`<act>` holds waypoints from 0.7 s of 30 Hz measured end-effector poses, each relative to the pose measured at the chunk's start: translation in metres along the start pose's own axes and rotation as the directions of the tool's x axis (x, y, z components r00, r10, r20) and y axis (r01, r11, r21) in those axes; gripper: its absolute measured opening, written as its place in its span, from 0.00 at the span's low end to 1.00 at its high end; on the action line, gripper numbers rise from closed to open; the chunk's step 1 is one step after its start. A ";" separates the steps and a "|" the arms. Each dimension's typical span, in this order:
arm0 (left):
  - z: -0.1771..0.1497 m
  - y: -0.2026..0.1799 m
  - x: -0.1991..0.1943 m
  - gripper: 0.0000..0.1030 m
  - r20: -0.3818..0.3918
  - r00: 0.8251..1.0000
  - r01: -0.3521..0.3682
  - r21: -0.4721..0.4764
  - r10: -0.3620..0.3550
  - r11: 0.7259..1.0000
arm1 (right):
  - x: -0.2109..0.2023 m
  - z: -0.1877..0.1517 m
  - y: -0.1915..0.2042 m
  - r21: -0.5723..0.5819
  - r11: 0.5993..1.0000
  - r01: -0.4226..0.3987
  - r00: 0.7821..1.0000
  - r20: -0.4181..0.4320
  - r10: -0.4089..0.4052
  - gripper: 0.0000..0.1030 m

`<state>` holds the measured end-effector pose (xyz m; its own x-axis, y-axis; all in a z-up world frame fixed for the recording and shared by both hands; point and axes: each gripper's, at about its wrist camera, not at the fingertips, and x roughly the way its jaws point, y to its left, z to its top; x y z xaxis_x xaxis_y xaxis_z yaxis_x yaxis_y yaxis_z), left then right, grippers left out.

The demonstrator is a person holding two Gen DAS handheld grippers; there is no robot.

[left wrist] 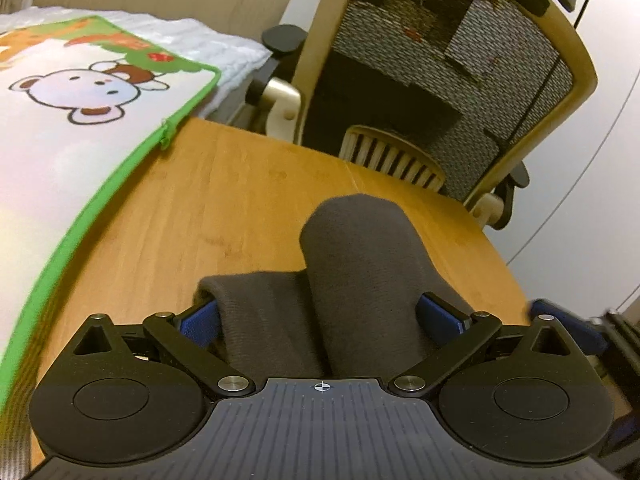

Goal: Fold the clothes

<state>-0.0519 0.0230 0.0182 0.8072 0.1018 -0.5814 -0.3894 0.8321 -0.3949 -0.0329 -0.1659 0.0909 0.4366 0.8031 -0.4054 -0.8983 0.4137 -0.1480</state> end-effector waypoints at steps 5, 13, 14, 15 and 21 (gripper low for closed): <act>0.007 0.024 -0.037 1.00 0.075 0.996 -0.053 -0.048 0.056 0.997 | 0.035 -0.009 0.034 -0.163 0.986 0.034 0.999 -0.018 -0.038 0.80; -0.006 0.041 -0.030 1.00 0.002 0.989 -0.148 -0.022 0.148 0.989 | 0.048 -0.019 0.035 -0.270 0.943 0.193 0.980 0.015 -0.196 0.46; -0.008 0.041 -0.027 1.00 -0.006 0.989 -0.147 -0.020 0.147 0.989 | 0.045 -0.018 0.032 -0.272 0.941 0.203 0.978 0.018 -0.206 0.40; -0.009 0.041 -0.023 1.00 -0.013 0.990 -0.144 -0.018 0.144 0.989 | 0.041 -0.017 0.028 -0.272 0.939 0.210 0.977 0.017 -0.214 0.34; -0.013 0.044 -0.016 1.00 -0.024 0.992 -0.127 -0.031 0.126 0.991 | 0.019 0.007 0.041 -0.305 0.935 0.180 0.984 0.055 -0.171 0.30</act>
<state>-0.0875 0.0514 0.0009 0.7405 0.1929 -0.6438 -0.5023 0.7953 -0.3395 -0.0607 -0.1307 0.0836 0.5859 0.7427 -0.3240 -0.7766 0.4006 -0.4862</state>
